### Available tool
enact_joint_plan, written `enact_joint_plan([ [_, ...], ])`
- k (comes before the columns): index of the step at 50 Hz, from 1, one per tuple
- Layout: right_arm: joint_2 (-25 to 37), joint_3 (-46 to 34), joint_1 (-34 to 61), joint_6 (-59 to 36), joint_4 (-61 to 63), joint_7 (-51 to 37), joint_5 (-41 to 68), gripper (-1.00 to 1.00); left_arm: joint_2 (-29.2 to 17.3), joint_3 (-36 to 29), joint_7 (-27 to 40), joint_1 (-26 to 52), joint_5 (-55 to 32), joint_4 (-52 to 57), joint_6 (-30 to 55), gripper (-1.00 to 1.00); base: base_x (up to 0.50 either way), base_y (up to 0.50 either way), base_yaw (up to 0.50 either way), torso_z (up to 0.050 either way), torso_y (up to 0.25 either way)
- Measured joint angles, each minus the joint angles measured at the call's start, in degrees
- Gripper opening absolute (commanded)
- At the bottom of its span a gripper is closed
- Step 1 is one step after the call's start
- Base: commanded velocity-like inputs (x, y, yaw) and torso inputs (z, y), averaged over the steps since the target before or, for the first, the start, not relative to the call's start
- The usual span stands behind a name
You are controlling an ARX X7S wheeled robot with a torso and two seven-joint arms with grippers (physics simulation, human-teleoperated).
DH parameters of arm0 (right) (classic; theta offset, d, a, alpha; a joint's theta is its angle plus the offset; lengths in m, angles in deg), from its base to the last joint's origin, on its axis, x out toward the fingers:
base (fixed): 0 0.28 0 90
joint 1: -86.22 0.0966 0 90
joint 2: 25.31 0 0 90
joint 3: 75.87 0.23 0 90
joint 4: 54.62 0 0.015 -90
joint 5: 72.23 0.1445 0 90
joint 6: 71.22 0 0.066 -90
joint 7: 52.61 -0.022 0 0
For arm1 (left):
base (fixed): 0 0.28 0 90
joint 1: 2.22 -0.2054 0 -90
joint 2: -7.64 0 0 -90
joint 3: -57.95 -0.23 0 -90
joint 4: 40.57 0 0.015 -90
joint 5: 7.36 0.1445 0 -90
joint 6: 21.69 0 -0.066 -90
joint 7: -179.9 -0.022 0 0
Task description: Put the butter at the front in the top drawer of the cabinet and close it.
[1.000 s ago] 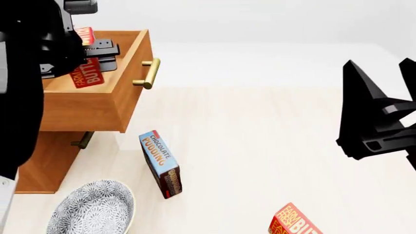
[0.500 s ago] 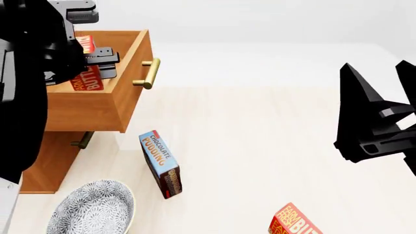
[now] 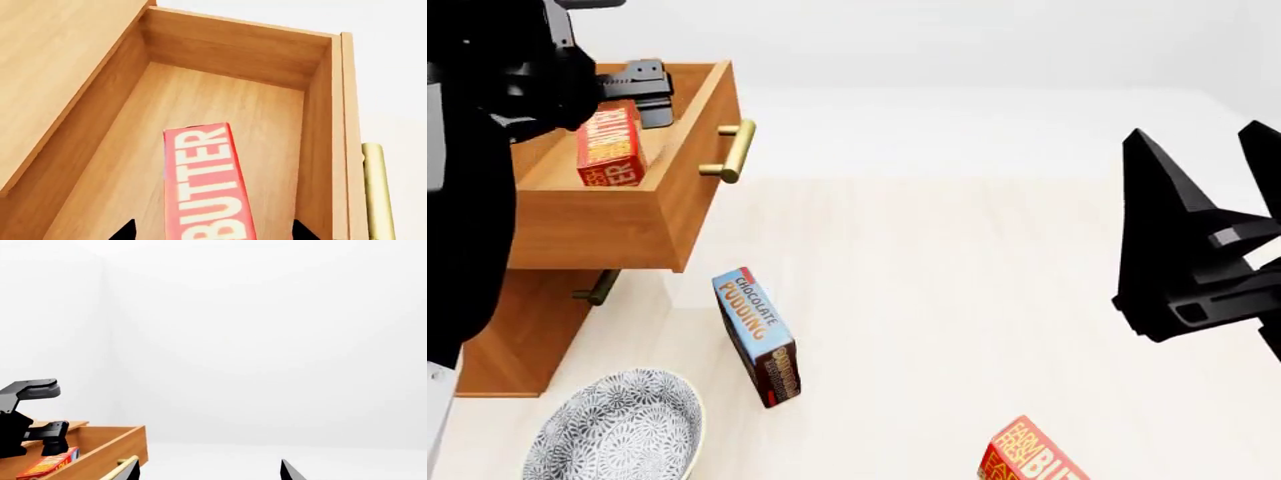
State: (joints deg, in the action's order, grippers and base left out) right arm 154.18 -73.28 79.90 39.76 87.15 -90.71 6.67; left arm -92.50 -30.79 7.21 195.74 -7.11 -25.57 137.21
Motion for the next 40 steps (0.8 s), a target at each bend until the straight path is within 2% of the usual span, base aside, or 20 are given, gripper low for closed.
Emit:
enact_joint_plan([
  [17,-1.3,0.0,-0.6,0.3,-0.9,1.0,-0.5,1.0,3.9,-10.7,-12.9,3.7,1.6,2.6,-13.6,1.0,0.0,0.0,0.0,0.0,0.0],
  [30,-1.6,0.1,-0.9,0.4,-1.1,1.2,-0.7,1.0,5.1,-13.5,-19.7,-8.8,-0.9,36.5,-0.7,1.0,0.0,0.0,0.0,0.0,0.0],
  [40,-1.3,0.2,-1.1,0.7,-0.8,1.4,-0.8,1.0,6.7,-14.7,-21.7,-18.7,-4.8,57.9,11.0,1.0,0.0,0.0,0.0,0.0,0.0],
])
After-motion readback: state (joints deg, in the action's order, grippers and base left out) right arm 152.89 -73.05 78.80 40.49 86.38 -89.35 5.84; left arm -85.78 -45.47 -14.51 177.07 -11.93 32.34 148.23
